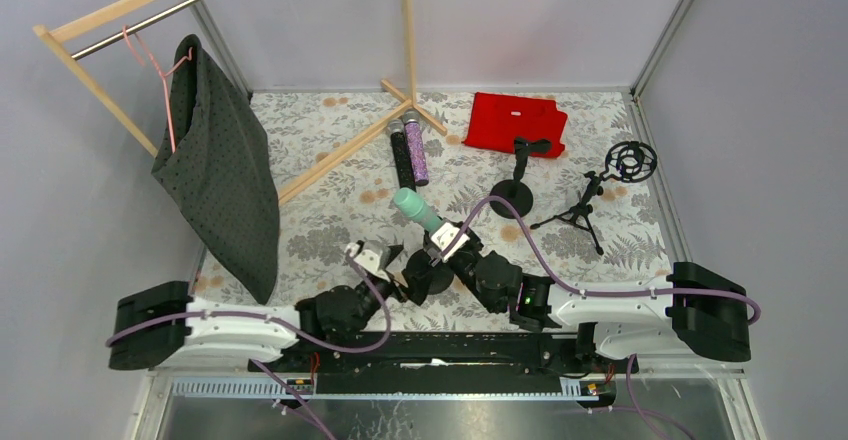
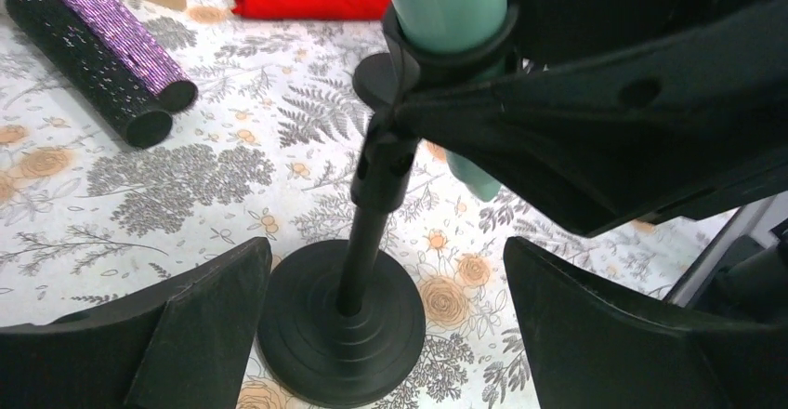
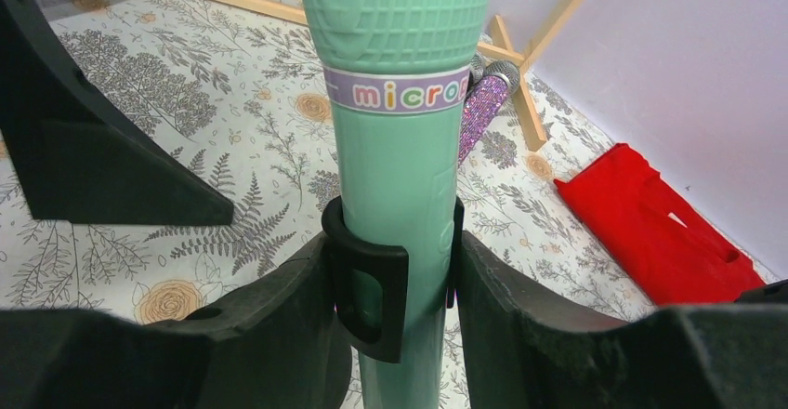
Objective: Attach the microphones to the stand
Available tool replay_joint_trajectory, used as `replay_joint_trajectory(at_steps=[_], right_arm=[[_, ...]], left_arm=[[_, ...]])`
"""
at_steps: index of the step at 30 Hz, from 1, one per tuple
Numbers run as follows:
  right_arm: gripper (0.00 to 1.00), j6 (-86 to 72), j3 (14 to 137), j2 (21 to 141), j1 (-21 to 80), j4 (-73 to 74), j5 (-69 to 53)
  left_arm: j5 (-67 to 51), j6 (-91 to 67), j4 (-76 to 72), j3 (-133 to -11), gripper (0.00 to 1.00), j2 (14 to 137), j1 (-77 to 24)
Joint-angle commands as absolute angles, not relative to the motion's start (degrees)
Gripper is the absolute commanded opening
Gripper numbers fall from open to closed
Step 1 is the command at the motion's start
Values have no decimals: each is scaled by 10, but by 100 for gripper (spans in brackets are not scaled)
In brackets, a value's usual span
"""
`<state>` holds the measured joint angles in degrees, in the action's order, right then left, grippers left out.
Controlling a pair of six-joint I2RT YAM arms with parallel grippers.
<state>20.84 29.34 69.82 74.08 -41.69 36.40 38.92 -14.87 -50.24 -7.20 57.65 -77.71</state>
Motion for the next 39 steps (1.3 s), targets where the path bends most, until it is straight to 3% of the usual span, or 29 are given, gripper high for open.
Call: replay_joint_trajectory(at_steps=[1,11,25,39], right_arm=[[0,231,310,683,744,-466,368],[0,248,353,667,732,-456,360],[0,248,430,682,605,-444,248],[0,240,522,777,475,-411,164]], left_arm=[[395,-179,-346,-60,99,453,-780],[485,-140,-164,-74,99,282,-781],[584,-249,-54,-140,99,409,-780],[557,-229,-90,-85,99,297,-780]])
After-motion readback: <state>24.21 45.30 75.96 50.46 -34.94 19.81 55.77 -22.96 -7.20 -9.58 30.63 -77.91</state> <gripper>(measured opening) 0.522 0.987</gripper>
